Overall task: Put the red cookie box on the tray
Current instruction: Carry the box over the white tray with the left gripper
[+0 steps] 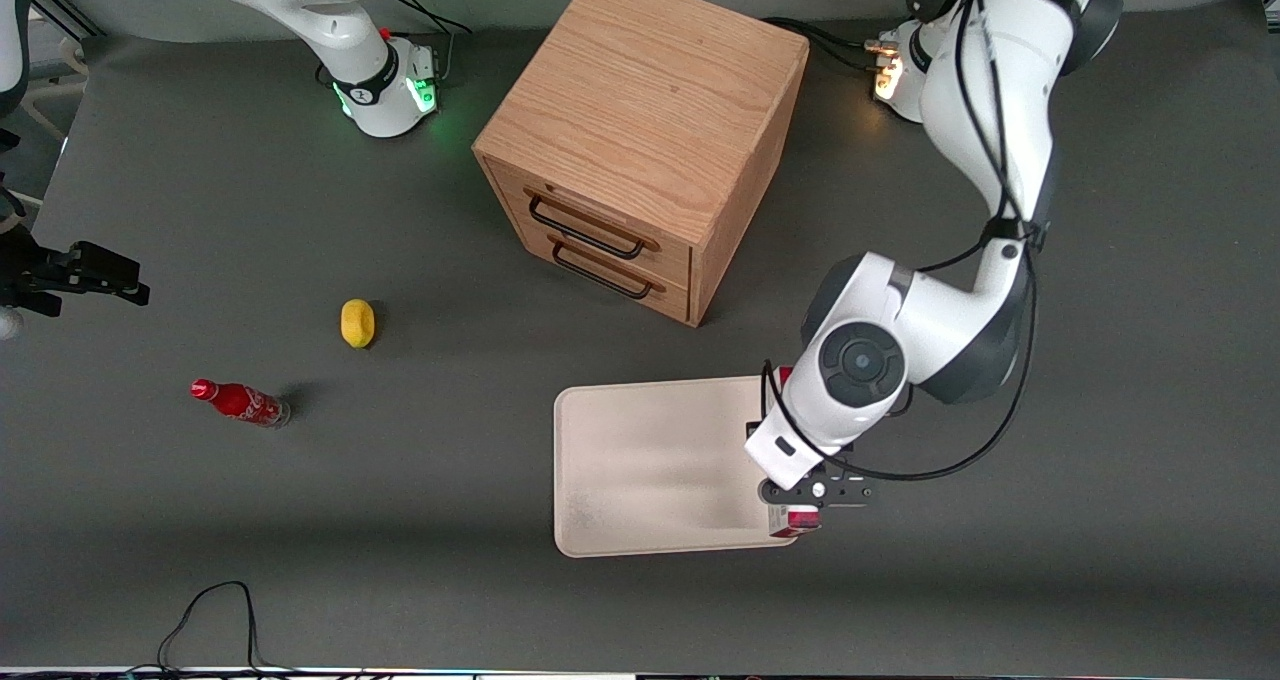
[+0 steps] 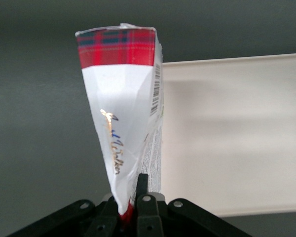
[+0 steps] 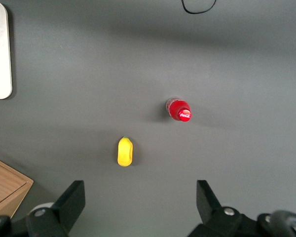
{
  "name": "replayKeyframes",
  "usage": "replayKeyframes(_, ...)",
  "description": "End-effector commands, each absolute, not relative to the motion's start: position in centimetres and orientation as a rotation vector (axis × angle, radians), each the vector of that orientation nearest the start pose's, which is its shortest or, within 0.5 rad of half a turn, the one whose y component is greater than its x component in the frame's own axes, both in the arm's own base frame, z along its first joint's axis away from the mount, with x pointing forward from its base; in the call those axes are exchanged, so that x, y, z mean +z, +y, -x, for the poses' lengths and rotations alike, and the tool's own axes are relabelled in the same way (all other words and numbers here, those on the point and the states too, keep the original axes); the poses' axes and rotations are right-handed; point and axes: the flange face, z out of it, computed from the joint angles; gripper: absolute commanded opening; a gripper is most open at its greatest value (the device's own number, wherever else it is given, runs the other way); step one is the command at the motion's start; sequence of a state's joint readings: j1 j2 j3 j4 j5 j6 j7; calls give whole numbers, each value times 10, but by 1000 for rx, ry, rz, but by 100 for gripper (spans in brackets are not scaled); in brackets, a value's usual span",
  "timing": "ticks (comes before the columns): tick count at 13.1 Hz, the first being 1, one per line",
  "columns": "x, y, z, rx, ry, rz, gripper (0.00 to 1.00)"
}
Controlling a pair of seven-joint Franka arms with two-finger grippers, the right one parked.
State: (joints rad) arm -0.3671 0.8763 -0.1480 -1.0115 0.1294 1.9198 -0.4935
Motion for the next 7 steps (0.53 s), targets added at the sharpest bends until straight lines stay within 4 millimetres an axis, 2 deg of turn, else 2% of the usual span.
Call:
replayKeyframes(1, 316, -356, -698, -100, 65, 3130, 0)
replayKeyframes(3, 295, -364, -696, -99, 10, 3131, 0)
replayKeyframes(5, 270, -364, -695, -63, -17, 3117, 0)
replayKeyframes(7, 254, -361, -691, -26, -23, 3104, 0)
